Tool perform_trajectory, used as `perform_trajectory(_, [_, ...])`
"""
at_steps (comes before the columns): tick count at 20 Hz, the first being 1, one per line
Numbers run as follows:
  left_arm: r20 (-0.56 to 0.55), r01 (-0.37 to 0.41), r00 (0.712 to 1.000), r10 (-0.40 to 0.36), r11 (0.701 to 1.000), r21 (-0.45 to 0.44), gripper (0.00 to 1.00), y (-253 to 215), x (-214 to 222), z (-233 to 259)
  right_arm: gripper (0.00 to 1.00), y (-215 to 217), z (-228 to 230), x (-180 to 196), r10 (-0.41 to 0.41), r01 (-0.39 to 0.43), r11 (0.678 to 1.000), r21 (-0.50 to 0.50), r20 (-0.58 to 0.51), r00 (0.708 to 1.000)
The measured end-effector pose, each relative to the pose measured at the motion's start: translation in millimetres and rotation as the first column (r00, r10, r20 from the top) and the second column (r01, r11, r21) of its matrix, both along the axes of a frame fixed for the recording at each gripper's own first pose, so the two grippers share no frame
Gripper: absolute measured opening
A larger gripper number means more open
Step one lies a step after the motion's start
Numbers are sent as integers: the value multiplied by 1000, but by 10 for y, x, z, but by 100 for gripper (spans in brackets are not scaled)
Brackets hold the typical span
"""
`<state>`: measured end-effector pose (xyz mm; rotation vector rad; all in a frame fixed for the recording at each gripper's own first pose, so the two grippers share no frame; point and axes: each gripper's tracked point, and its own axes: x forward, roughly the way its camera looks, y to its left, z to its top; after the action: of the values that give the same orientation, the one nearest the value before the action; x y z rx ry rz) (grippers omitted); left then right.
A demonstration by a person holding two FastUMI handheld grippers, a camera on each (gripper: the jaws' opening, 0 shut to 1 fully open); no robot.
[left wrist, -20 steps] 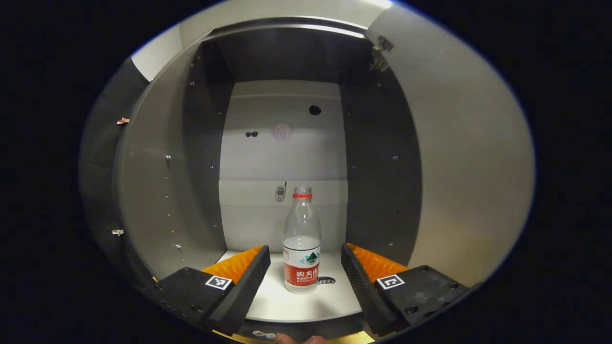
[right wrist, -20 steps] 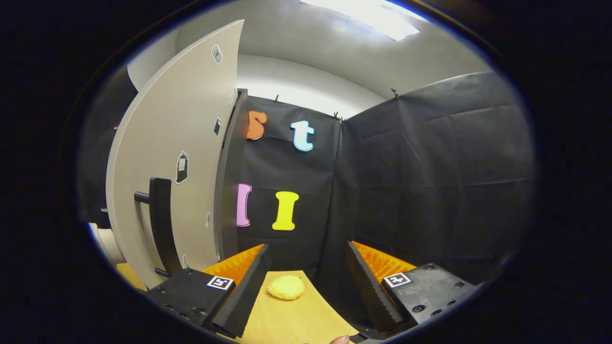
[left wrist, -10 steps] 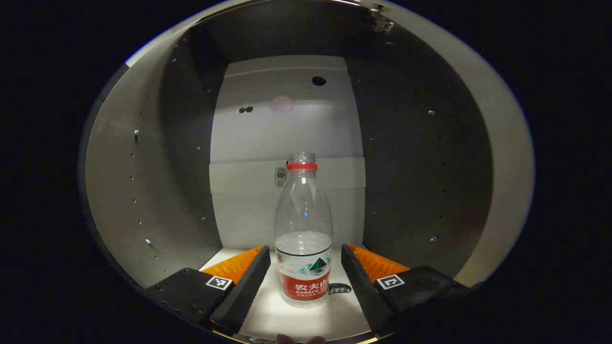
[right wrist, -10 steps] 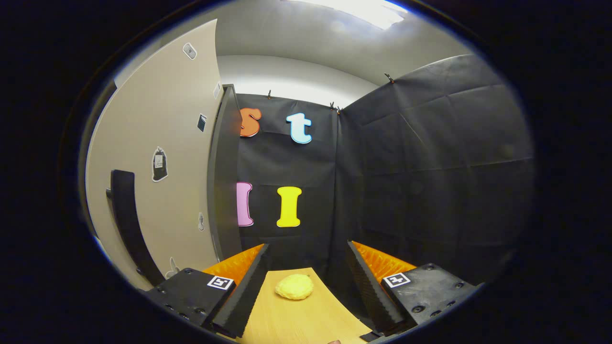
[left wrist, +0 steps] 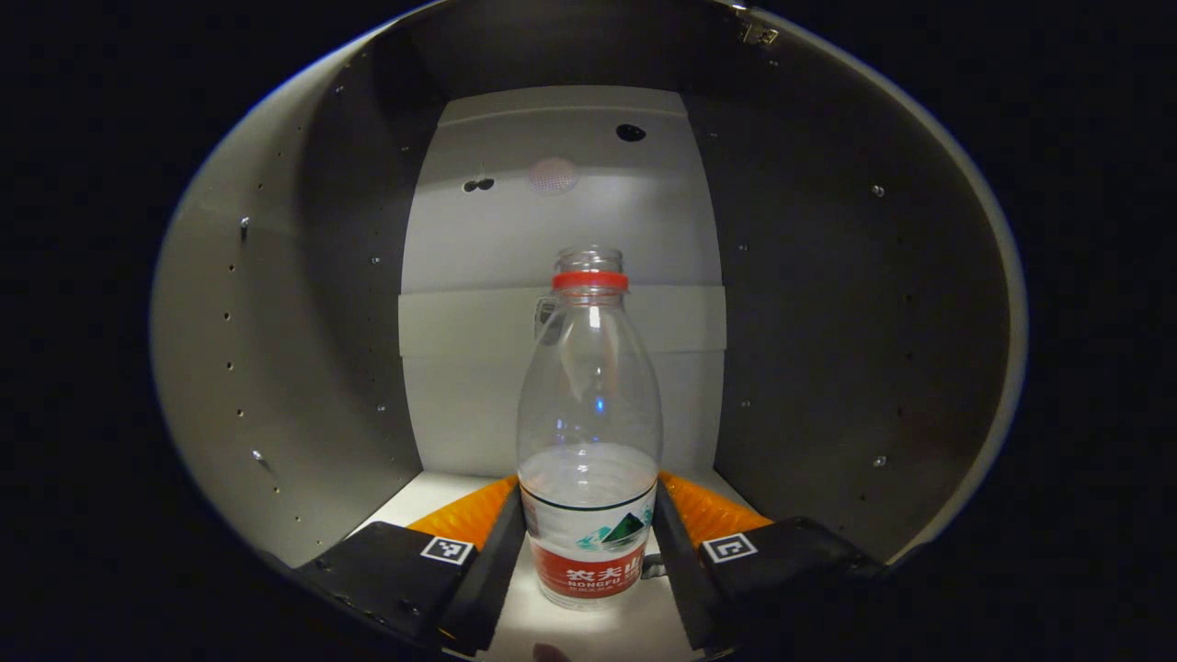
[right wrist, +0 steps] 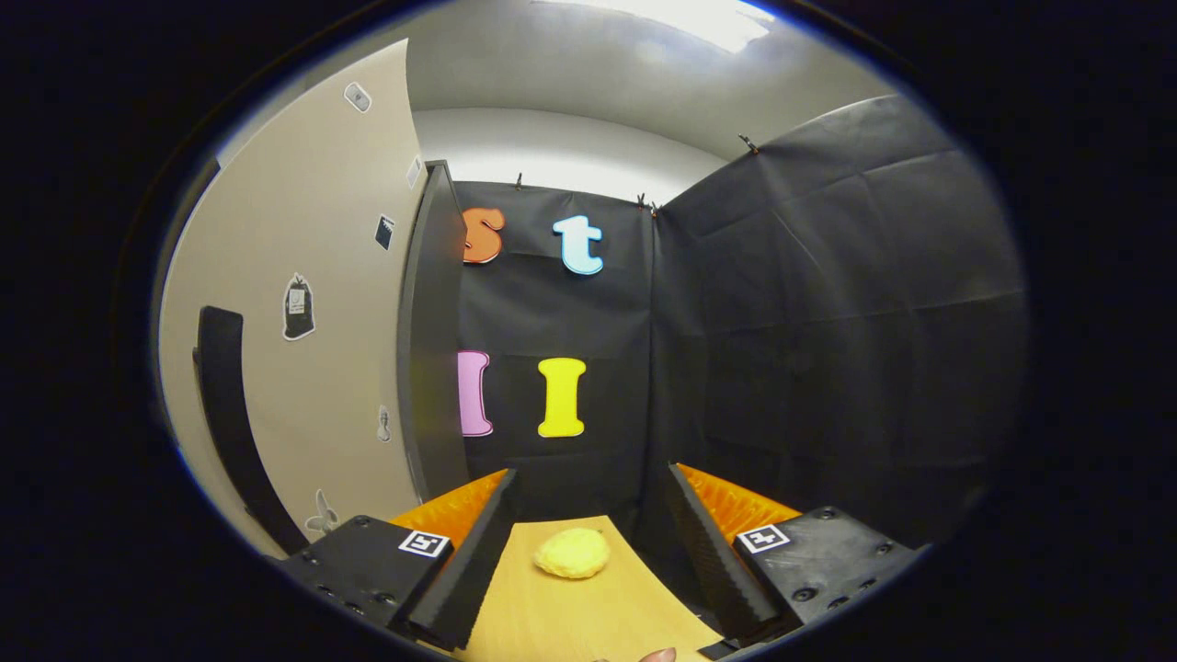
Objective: Open the cabinet door with the right hand, grasp the bottle in the cabinet with the left hand and place it on the coaster, then close the cabinet door with the right hand.
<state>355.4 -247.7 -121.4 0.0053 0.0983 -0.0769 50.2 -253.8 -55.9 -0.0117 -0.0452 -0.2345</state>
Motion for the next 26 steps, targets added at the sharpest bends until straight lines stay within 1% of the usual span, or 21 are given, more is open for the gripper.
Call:
perform_trajectory(2, [31,19,999,-19,1000,1,75,41,-136,177,98,60,-55,-4,5,-6,1000,-15,-25,1000])
perform_trajectory(4, [61,37,997,-37,999,3,75,110,-341,381,98,173,-77,-15,32,-31,999,33,-50,998])
perform_trajectory(6, [74,42,996,-43,999,15,75,225,-593,523,98,238,-33,-16,41,-37,996,75,-48,998])
perform_trajectory(7, [80,46,996,-47,999,15,75,300,-732,579,98,254,12,-27,37,-34,996,81,-37,999])
perform_trajectory(9, [92,51,995,-50,999,-3,75,460,-1014,664,98,321,92,-63,40,-39,997,64,-19,999])
perform_trajectory(13, [117,37,993,-33,999,-36,75,909,-1607,775,99,506,184,-149,56,-56,998,37,-3,998])
perform_trajectory(18, [135,-22,991,24,1000,-14,75,1545,-2180,694,99,707,311,-226,66,-67,998,23,20,998])
perform_trajectory(21, [115,-44,992,46,999,-20,75,1838,-2555,466,98,698,362,-270,43,-44,999,17,31,999])
perform_trajectory(24, [106,-31,994,33,999,-20,75,1945,-2828,187,98,681,384,-311,17,-18,1000,20,33,999])
perform_trajectory(26, [123,-19,992,22,1000,-18,75,1992,-3012,30,98,680,402,-341,3,-3,1000,17,35,999])
